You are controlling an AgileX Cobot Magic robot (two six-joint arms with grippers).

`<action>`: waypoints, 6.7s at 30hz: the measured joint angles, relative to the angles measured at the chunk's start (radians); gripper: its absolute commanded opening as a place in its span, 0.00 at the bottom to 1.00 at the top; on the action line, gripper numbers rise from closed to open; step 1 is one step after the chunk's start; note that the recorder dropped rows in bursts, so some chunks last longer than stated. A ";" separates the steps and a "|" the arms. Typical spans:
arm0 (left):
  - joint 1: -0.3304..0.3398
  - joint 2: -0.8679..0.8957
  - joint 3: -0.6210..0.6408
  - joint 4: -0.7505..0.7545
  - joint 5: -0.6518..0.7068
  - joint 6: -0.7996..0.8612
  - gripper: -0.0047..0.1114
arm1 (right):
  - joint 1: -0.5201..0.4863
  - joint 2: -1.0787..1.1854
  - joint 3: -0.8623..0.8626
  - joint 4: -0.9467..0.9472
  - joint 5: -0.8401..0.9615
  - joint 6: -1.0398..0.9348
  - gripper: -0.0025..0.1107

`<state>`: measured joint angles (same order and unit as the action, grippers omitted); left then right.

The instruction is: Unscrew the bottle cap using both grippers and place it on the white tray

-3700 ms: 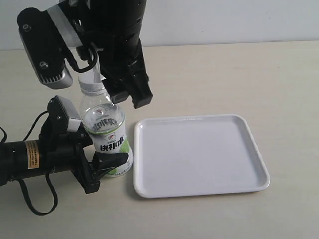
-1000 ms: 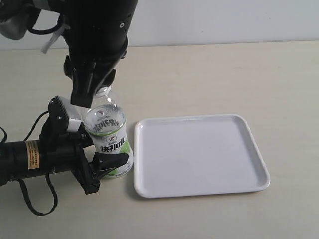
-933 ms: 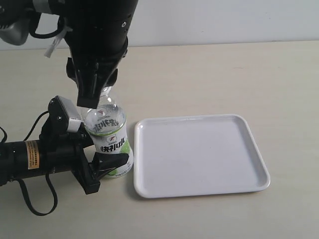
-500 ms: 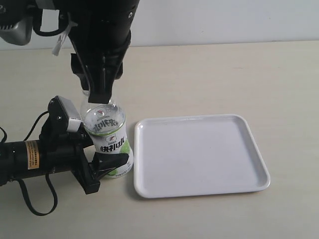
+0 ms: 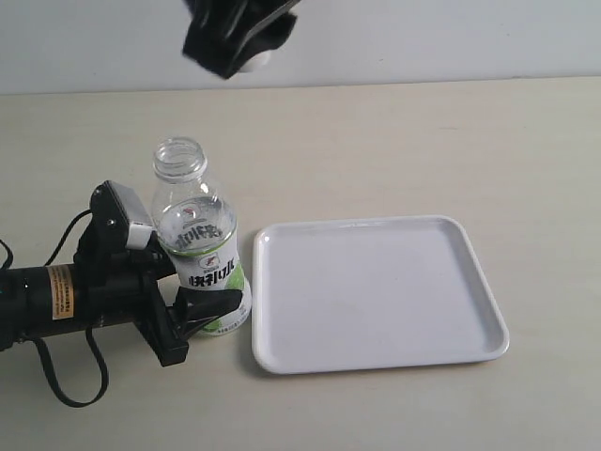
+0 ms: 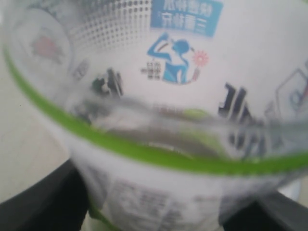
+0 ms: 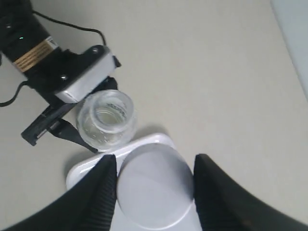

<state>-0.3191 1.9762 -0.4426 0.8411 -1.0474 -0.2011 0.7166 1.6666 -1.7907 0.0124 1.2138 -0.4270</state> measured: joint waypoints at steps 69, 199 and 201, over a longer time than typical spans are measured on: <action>0.000 0.000 0.000 0.000 -0.002 -0.006 0.28 | -0.235 -0.147 0.947 -0.030 -0.710 0.654 0.50; 0.278 -0.467 0.045 0.015 0.523 -0.343 0.05 | -0.235 -1.664 1.013 -0.112 0.010 0.479 0.50; 0.278 -0.472 0.045 0.027 0.523 -0.349 0.06 | -0.235 -1.664 1.013 -0.114 0.010 0.479 0.50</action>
<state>-0.0415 1.5043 -0.3973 0.8683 -0.5245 -0.5504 0.4820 0.0022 -0.7780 -0.1019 1.2234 0.0523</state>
